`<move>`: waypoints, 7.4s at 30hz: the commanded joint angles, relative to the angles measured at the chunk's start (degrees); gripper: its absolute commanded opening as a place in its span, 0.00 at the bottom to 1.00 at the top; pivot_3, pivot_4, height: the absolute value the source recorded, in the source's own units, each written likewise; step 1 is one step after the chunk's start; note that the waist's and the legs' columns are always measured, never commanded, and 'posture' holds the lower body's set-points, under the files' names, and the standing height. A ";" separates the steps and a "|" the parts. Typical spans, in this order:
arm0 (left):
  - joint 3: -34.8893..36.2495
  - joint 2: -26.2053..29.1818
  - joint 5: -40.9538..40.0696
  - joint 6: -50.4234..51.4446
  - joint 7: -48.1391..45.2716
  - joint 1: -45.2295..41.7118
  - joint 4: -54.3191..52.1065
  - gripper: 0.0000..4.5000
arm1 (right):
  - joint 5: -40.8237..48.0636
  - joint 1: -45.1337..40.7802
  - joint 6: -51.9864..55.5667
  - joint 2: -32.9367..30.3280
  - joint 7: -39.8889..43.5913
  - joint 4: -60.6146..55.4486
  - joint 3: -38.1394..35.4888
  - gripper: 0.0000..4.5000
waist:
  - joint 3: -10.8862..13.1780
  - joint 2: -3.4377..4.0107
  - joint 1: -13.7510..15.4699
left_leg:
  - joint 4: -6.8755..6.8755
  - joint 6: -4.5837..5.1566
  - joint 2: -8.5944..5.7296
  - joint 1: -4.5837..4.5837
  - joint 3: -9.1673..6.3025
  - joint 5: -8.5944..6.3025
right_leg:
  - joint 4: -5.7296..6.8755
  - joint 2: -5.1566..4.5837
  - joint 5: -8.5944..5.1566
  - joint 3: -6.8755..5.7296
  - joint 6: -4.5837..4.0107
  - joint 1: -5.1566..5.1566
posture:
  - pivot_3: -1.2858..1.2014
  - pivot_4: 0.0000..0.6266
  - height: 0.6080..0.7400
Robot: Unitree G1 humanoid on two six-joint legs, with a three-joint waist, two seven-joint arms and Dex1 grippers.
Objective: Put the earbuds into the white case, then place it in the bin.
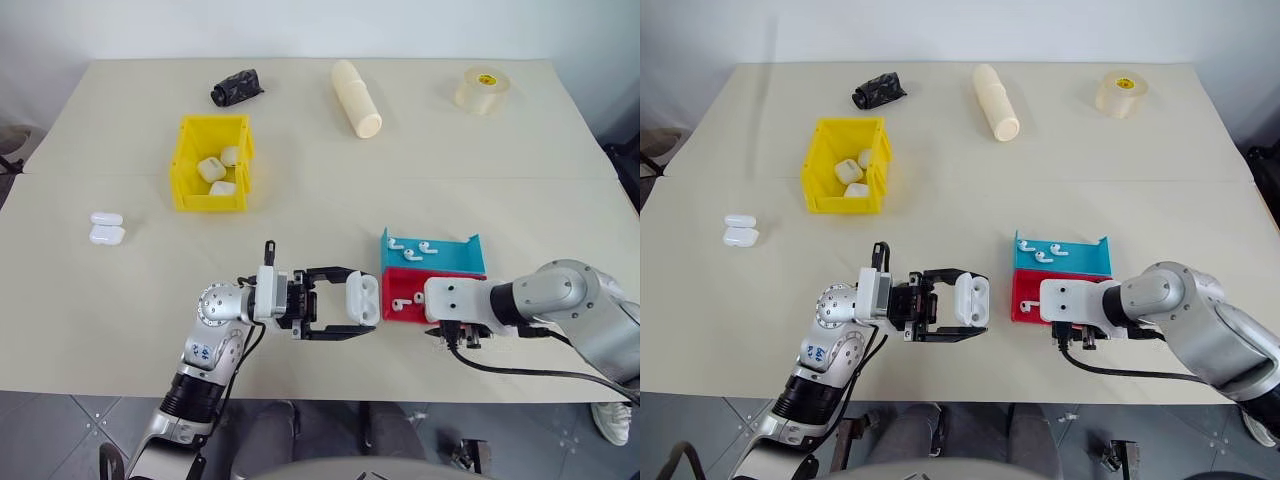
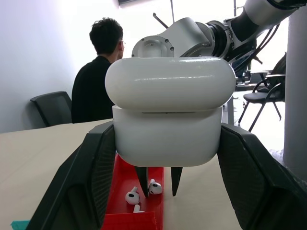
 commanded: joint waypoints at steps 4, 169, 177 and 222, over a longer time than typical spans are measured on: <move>-0.07 -0.19 -0.66 -0.14 0.57 -0.36 -2.22 0.62 | -3.64 1.00 -4.43 -0.58 2.09 1.22 -0.77 0.43 | 0.00 0.00 0.00 | 0.00 0.00 -0.04 0.00 0.00 0.00 | 0.00 0.00 0.00 0.00 0.00 0.00 | 0.52 0.24 1.00; 1.96 2.31 2.58 5.78 7.64 -0.71 -3.10 0.62 | -6.05 -27.76 -15.24 17.02 7.50 50.62 2.07 1.00 | 0.07 0.01 -0.20 | -0.06 0.02 -0.26 -0.21 0.01 0.06 | -0.12 -0.09 0.06 0.01 0.12 -0.20 | 0.52 0.24 1.00; 1.83 2.25 2.64 5.57 8.39 -0.28 -3.46 0.62 | -9.94 -30.11 -18.36 20.82 11.50 54.61 3.05 0.78 | 0.07 0.01 -0.26 | -0.01 -0.02 -0.25 -0.20 0.00 0.08 | -0.03 -0.07 0.07 0.01 0.12 -0.21 | 0.52 0.24 1.00; 2.80 3.16 2.01 5.20 7.08 -2.16 -1.59 0.62 | 7.83 -21.05 -0.16 23.58 11.10 32.71 -23.03 0.12 | 0.07 0.00 -0.04 | -0.07 -0.02 -0.22 -0.24 -0.02 0.09 | -0.02 -0.12 0.07 0.02 0.12 -0.28 | 0.52 0.24 1.00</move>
